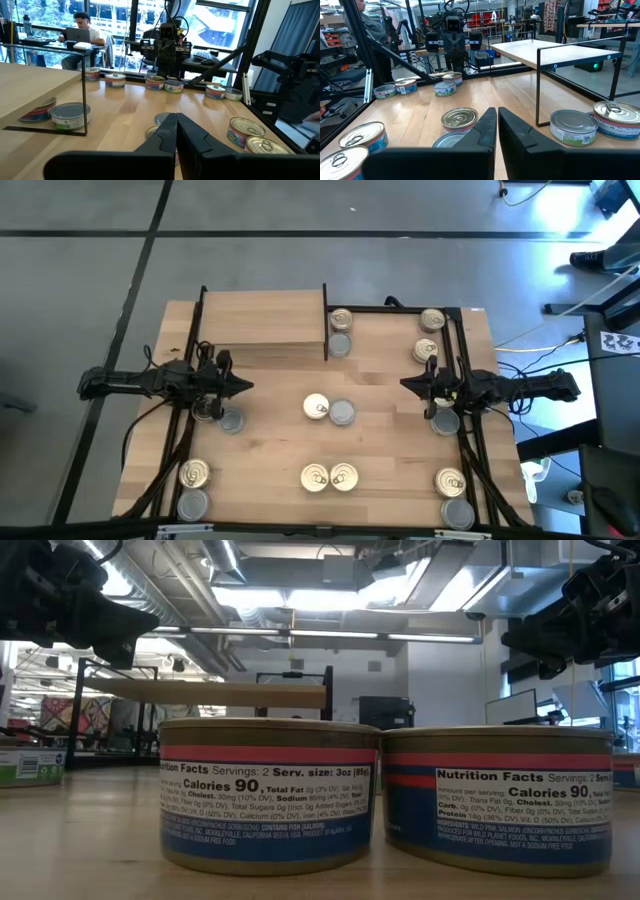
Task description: Stack canned seafood by type on shelf
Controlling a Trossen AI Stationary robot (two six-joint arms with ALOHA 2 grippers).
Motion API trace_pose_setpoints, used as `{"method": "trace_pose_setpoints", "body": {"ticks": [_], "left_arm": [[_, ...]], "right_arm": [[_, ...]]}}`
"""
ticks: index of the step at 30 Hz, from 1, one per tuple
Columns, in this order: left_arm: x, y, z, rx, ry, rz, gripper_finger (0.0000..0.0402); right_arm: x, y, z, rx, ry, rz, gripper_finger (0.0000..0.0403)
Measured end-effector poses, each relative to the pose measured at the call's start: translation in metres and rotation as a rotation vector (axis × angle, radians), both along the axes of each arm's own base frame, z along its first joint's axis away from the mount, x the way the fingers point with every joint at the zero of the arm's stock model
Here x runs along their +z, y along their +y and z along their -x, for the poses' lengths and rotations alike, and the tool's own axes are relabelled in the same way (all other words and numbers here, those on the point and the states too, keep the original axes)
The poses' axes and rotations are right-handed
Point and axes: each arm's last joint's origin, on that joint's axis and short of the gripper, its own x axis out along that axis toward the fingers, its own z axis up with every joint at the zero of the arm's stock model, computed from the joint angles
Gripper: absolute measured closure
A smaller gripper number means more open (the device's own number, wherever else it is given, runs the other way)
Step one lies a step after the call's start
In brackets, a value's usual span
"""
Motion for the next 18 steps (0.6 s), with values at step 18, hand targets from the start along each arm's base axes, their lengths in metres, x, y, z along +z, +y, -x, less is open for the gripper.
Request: {"method": "trace_pose_setpoints", "body": {"ticks": [18], "left_arm": [[0.0004,0.0001,0.0000,0.001,0.000,-0.076,0.0400]], "right_arm": [[0.0001,0.0000,0.0000,0.000,0.000,0.000,0.0384]]}}
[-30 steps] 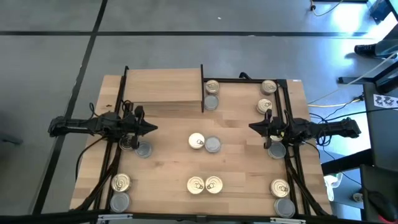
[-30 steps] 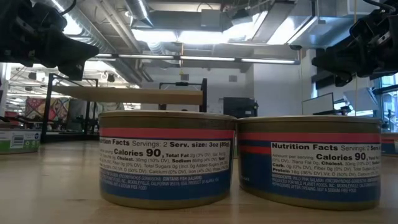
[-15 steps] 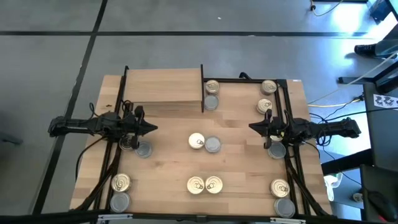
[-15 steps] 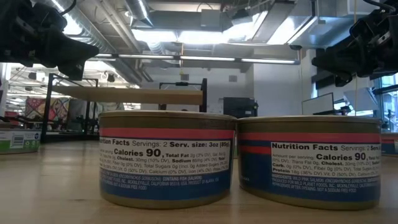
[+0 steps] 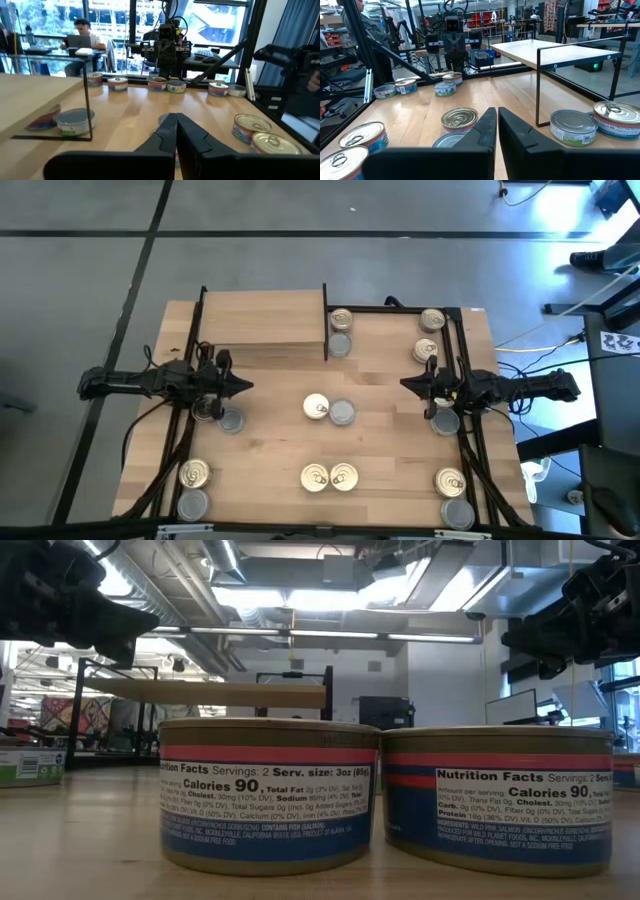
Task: Stack canned seafood by type on shelf
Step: Put the green tuna can on the shelf
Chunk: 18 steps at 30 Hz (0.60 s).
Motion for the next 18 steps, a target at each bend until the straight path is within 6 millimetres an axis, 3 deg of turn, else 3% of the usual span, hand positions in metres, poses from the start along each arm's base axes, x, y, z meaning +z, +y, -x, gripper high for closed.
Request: {"method": "trace_pose_setpoints", "body": {"ticks": [4,9,18], "left_arm": [[0.000,0.000,0.000,0.000,-0.001,0.032,0.0400],[0.004,0.000,0.000,-0.001,-0.040,0.074,0.0400],[0.014,0.001,0.001,0.036,-0.153,0.077,0.0400]], "right_arm": [[0.000,-0.001,0.000,-0.018,-0.002,0.015,0.0384],[0.002,0.000,0.000,-0.005,-0.039,-0.112,0.0384],[0.002,-0.001,0.000,-0.035,-0.039,-0.109,0.0384]]}}
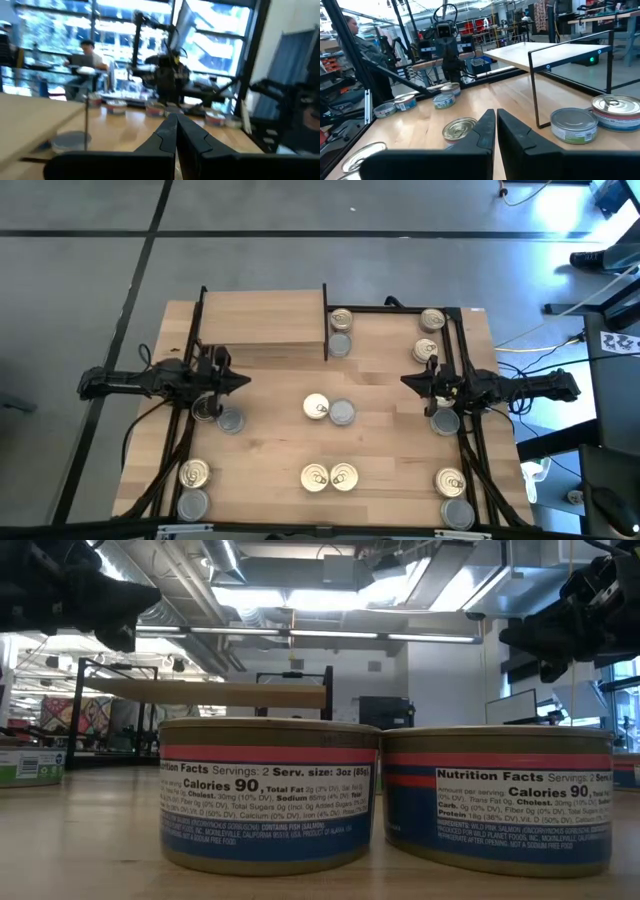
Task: Stack canned seafood by type on shelf
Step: Put the green tuna can on the shelf
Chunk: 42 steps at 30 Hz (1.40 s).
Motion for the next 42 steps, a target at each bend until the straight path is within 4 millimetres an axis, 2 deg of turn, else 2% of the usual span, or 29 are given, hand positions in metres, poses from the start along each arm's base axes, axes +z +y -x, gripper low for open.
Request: {"method": "trace_pose_setpoints", "body": {"ticks": [7,15,20,26,32,38,42], "left_arm": [[0.001,0.002,-0.001,0.060,0.001,-0.020,0.0400],[0.002,0.002,-0.012,0.079,0.026,-0.067,0.0400],[0.012,0.002,-0.028,0.080,0.120,-0.100,0.0400],[0.031,0.000,-0.064,0.064,0.257,-0.109,0.0400],[0.037,-0.011,-0.113,0.011,0.386,-0.119,0.0400],[0.029,-0.027,-0.162,-0.040,0.467,-0.135,0.0400],[0.015,-0.035,-0.186,-0.061,0.544,-0.147,0.0400]], "right_arm": [[-0.001,0.000,-0.001,-0.018,0.008,0.001,0.0384],[0.002,0.000,-0.010,-0.036,0.056,0.003,0.0384],[0.018,0.003,-0.025,-0.021,0.101,0.022,0.0384],[0.029,0.009,-0.054,0.043,0.241,0.062,0.0384],[0.023,0.015,-0.085,0.117,0.387,0.062,0.0384],[0.012,0.021,-0.111,0.181,0.455,0.045,0.0384],[0.003,0.023,-0.122,0.196,0.445,0.042,0.0384]]}}
